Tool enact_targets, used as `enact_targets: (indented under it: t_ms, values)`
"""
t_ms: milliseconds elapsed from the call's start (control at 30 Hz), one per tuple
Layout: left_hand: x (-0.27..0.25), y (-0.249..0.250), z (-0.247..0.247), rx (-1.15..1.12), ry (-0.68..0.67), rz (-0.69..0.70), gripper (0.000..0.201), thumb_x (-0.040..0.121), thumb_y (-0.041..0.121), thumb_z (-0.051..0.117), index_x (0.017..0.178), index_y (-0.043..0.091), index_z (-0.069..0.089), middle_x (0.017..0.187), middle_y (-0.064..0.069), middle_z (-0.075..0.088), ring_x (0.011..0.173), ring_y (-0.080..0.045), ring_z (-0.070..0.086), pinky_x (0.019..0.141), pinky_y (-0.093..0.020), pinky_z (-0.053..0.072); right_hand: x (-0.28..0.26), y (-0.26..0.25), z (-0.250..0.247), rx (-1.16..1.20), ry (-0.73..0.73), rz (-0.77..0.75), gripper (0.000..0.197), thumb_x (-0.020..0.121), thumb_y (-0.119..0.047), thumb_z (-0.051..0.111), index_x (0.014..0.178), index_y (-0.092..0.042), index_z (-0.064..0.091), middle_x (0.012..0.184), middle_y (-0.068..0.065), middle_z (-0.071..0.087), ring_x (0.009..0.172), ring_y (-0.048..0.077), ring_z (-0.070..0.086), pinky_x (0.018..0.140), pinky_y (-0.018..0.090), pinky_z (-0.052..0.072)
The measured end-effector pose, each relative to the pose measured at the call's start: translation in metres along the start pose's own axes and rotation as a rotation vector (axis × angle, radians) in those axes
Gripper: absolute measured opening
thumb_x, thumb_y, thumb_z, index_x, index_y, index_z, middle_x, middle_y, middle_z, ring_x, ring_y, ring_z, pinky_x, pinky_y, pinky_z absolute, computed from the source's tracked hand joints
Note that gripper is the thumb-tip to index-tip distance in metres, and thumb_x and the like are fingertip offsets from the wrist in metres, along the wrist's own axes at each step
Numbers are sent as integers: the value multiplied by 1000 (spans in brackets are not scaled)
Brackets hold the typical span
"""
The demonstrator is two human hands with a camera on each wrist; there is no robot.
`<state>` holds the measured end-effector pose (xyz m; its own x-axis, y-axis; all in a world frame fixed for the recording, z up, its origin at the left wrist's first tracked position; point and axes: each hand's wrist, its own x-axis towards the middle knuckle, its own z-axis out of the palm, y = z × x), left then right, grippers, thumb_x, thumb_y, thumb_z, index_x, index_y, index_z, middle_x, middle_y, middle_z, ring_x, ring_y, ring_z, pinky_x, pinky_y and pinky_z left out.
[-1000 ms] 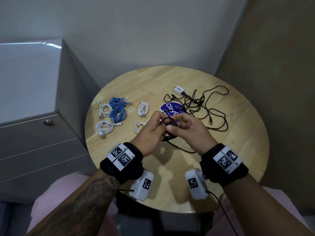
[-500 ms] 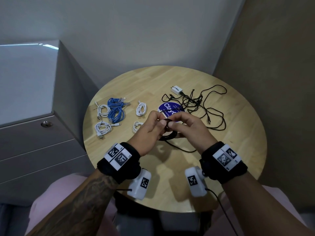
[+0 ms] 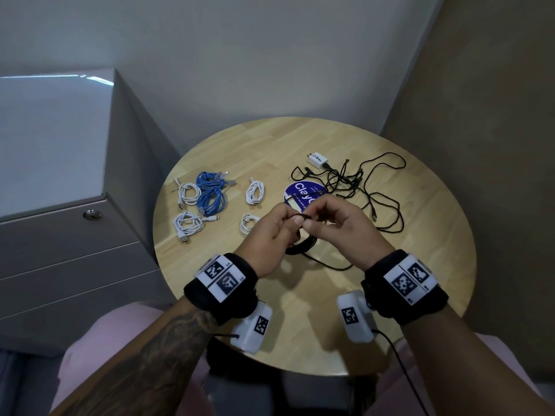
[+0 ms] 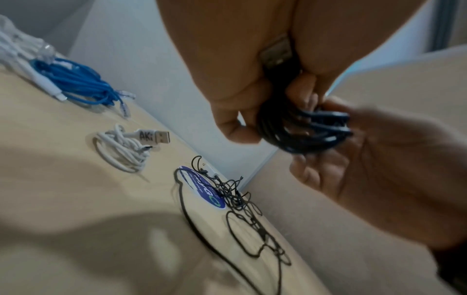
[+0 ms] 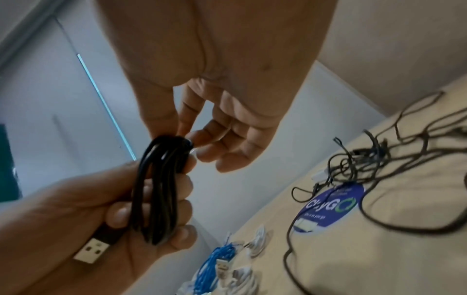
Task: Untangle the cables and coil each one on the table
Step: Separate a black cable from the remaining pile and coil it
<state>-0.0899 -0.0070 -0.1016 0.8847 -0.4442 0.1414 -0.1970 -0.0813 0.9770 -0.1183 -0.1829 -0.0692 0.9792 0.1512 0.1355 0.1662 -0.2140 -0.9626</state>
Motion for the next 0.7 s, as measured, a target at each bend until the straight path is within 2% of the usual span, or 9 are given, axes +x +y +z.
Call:
enact_targets:
  t_ms: [100, 200, 300, 367, 433, 500, 600, 633, 700]
  values:
    - [1, -3, 3, 105, 53, 33, 18, 100, 31, 46, 84, 28, 52, 63, 13, 50, 56, -6, 42, 57, -24, 35, -2, 1, 2, -122, 8, 31, 22, 83, -6, 76, 93, -21, 64, 84, -8, 59, 80, 7, 55, 73, 25, 48]
    - [3, -4, 4, 32, -3, 18, 12, 95, 37, 46, 84, 33, 52, 66, 14, 48, 62, -9, 41, 61, -28, 35, 1, 2, 6, -178, 122, -2, 17, 85, -5, 74, 92, -19, 67, 78, -8, 56, 74, 6, 52, 67, 22, 44]
    - [4, -4, 7, -39, -43, -19, 9, 89, 25, 48, 95, 28, 53, 78, 12, 56, 73, -9, 46, 69, -26, 39, 1, 5, 8, -224, 212, -92, 22, 84, -1, 73, 93, -22, 72, 81, 2, 55, 71, 9, 54, 64, 17, 45]
    - [5, -2, 7, -93, -24, -18, 10, 91, 22, 47, 96, 25, 56, 75, 14, 57, 73, -10, 46, 67, -22, 39, 1, 7, 9, -288, 255, -149, 21, 85, -5, 75, 98, -22, 76, 86, 0, 57, 74, 7, 58, 67, 14, 47]
    - [7, -1, 3, -90, 23, -26, 9, 96, 20, 50, 93, 23, 59, 72, 10, 54, 70, -12, 44, 64, -23, 39, 2, 8, 10, -284, 290, -167, 17, 86, -11, 78, 100, -22, 78, 85, -4, 61, 75, 6, 62, 68, 16, 49]
    - [8, -4, 2, -2, 56, -23, 11, 99, 18, 51, 92, 22, 58, 72, 9, 56, 68, -9, 48, 66, -26, 41, 4, 5, 10, -224, 317, -102, 10, 88, -19, 78, 95, -25, 78, 78, -5, 68, 73, 7, 64, 69, 20, 51]
    - [3, -8, 5, 104, 43, -3, 4, 99, 24, 51, 102, 24, 49, 75, 6, 62, 68, -9, 49, 68, -32, 42, 4, -1, 6, -177, 247, 33, 5, 90, -22, 76, 86, -19, 78, 70, -7, 72, 68, 0, 63, 68, 13, 48]
    - [2, -8, 6, 140, 42, -4, 9, 99, 26, 51, 107, 25, 46, 75, 0, 63, 66, -10, 49, 67, -33, 42, 3, -1, 5, -196, 201, 69, 7, 90, -22, 76, 87, -17, 79, 72, -4, 72, 68, -1, 62, 68, 13, 48]
    - [2, -8, 4, 221, 42, 2, 18, 100, 27, 51, 116, 29, 42, 78, -10, 64, 62, -13, 48, 64, -36, 42, 1, 0, 4, -269, 122, 124, 12, 88, -27, 77, 95, -18, 80, 80, 11, 69, 70, 8, 58, 70, 23, 47]
